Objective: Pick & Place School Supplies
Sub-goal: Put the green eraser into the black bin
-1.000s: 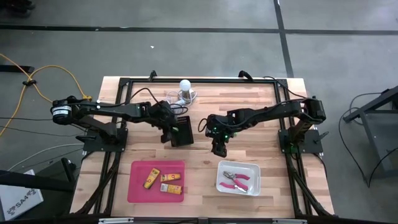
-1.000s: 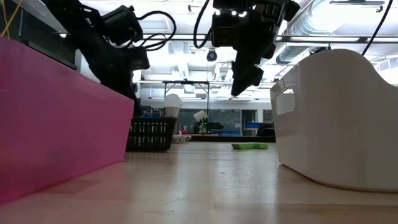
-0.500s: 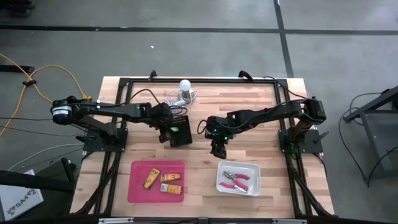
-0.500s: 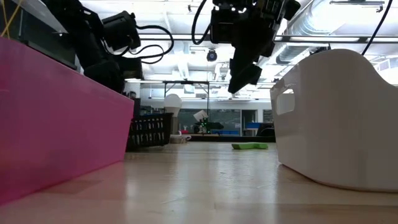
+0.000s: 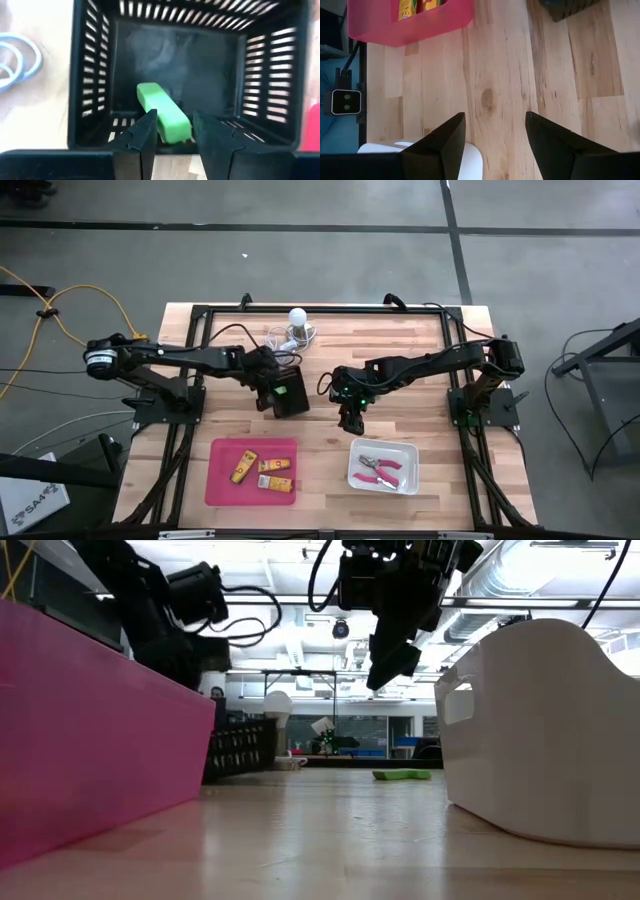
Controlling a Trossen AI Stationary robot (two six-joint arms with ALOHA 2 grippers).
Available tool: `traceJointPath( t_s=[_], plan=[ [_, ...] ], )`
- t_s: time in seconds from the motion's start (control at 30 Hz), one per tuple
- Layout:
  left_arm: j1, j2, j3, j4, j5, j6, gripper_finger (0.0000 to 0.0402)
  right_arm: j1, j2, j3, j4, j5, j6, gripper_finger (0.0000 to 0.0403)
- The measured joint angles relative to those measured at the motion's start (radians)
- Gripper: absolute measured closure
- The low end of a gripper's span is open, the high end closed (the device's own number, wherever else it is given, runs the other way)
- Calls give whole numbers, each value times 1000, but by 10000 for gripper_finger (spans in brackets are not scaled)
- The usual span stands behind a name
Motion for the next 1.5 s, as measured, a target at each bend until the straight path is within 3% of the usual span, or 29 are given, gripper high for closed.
traceJointPath(
  t_s=[0.27,0.47,0.8,1.07,1.5],
  plan=[
    [0,142,0,64,69,-3,277,0,0,0,0,-6,4,206],
    [0,144,9,145,143,8,277,0,0,0,0,-5,3,206],
    [-33,31,83,150,142,23,277,0,0,0,-1,-2,0,206],
    [-93,29,120,163,44,62,277,1,0,0,-3,-1,0,206],
    [-96,29,120,161,50,26,277,39,0,0,-4,3,0,206]
  ],
)
